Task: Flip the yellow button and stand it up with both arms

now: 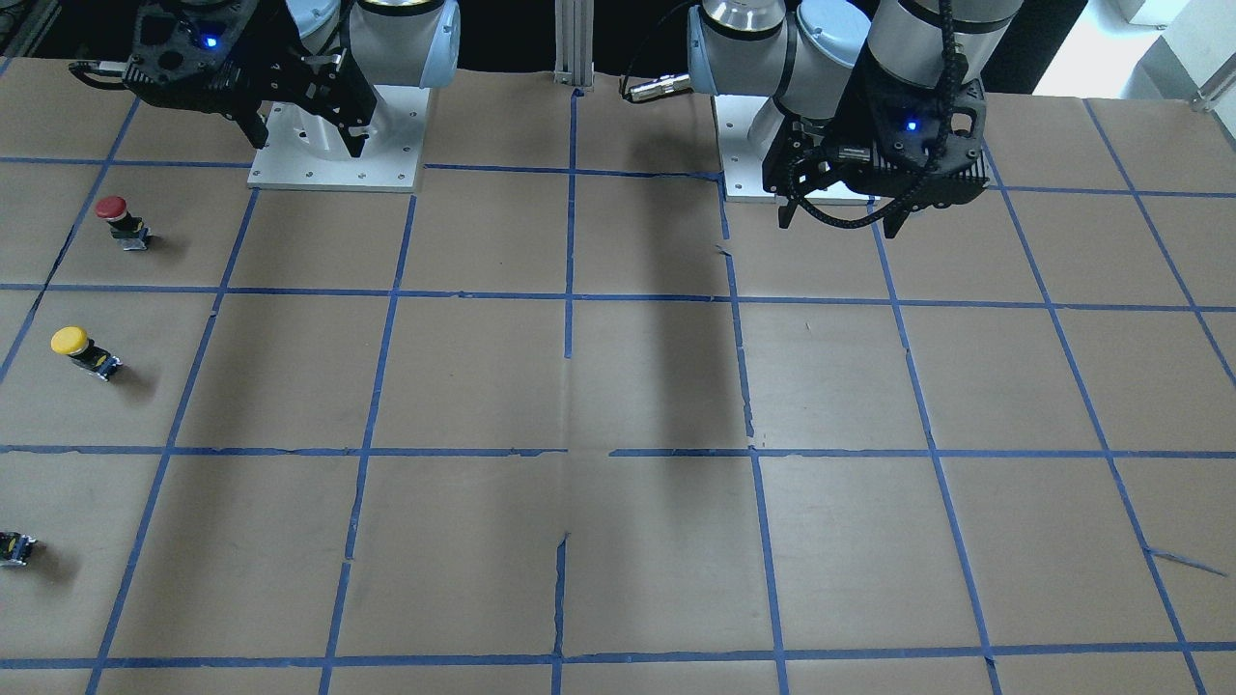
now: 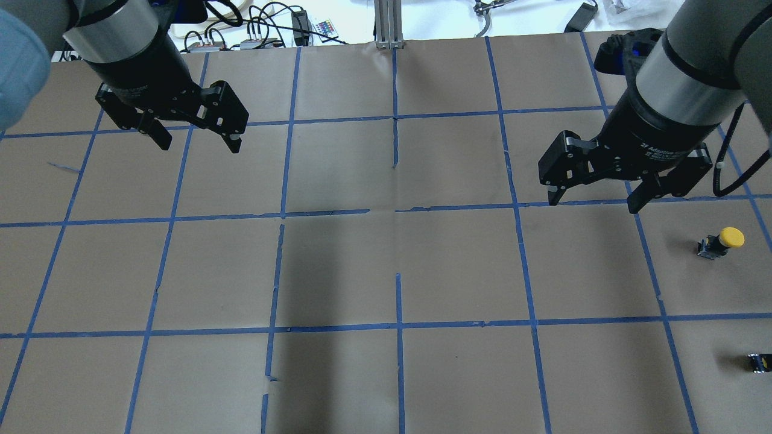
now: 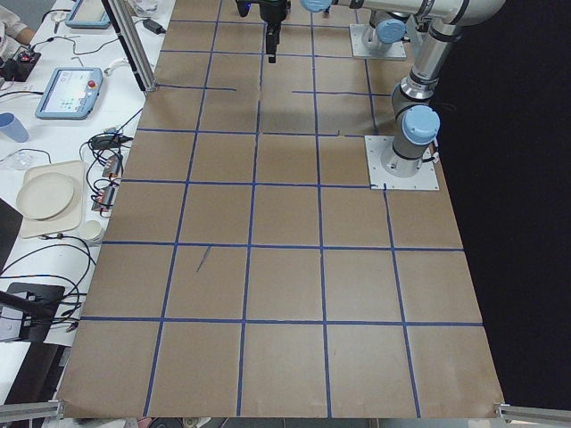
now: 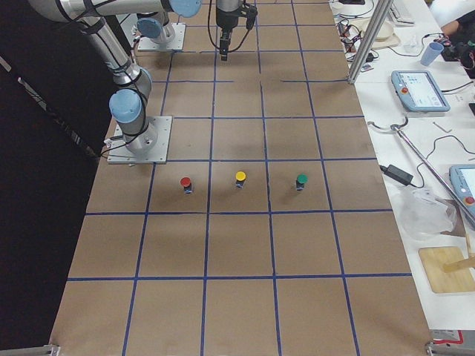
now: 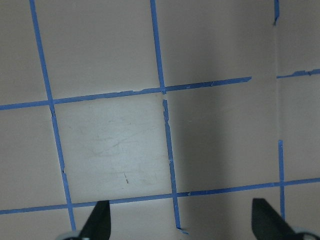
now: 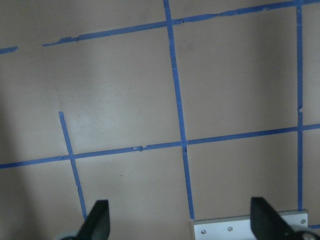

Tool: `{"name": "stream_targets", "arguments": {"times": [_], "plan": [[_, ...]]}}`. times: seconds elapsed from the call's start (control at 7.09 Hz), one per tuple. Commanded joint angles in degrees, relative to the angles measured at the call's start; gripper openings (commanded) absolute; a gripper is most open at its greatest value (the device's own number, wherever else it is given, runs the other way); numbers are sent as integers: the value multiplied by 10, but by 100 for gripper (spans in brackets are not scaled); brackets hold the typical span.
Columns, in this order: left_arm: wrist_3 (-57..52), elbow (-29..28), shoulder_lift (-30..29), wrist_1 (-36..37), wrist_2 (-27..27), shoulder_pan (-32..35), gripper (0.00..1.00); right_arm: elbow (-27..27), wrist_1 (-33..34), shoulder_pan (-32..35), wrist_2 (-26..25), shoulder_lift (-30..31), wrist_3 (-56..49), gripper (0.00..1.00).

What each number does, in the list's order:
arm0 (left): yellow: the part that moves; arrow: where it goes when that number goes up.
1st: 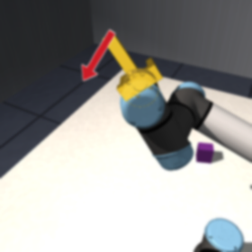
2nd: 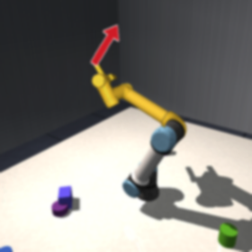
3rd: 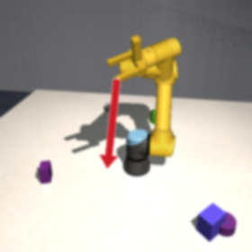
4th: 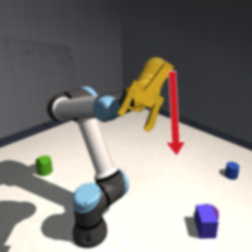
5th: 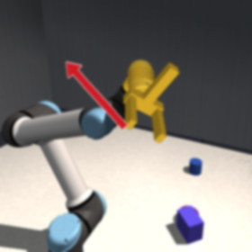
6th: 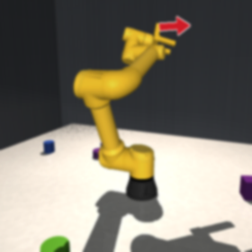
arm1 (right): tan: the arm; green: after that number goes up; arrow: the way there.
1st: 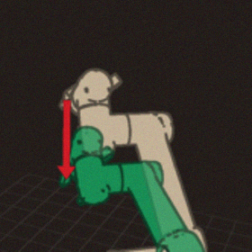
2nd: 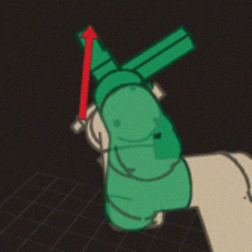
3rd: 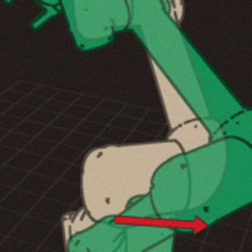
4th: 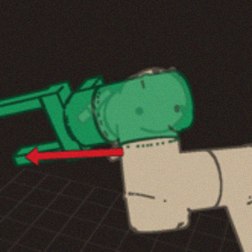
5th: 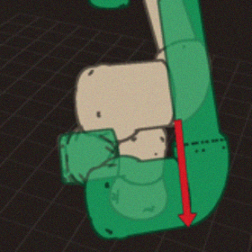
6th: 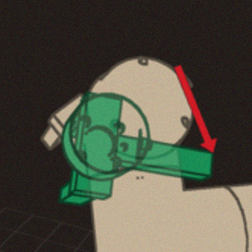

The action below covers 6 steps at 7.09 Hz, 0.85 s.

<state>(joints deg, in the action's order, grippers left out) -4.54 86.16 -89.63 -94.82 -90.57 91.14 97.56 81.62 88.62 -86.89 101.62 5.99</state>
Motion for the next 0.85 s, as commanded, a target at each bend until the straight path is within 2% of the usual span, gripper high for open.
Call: {"name": "stream_targets", "arguments": {"times": [0.0, 0.71], "plan": [[-1, 0, -1, 0, 0, 0, 100, 1, -1, 1, -6, -9, 2, 100], [-4, 0, 7, 1, 0, -1, 100, 1, 1, 0, -22, -10, 2, 100]]}}
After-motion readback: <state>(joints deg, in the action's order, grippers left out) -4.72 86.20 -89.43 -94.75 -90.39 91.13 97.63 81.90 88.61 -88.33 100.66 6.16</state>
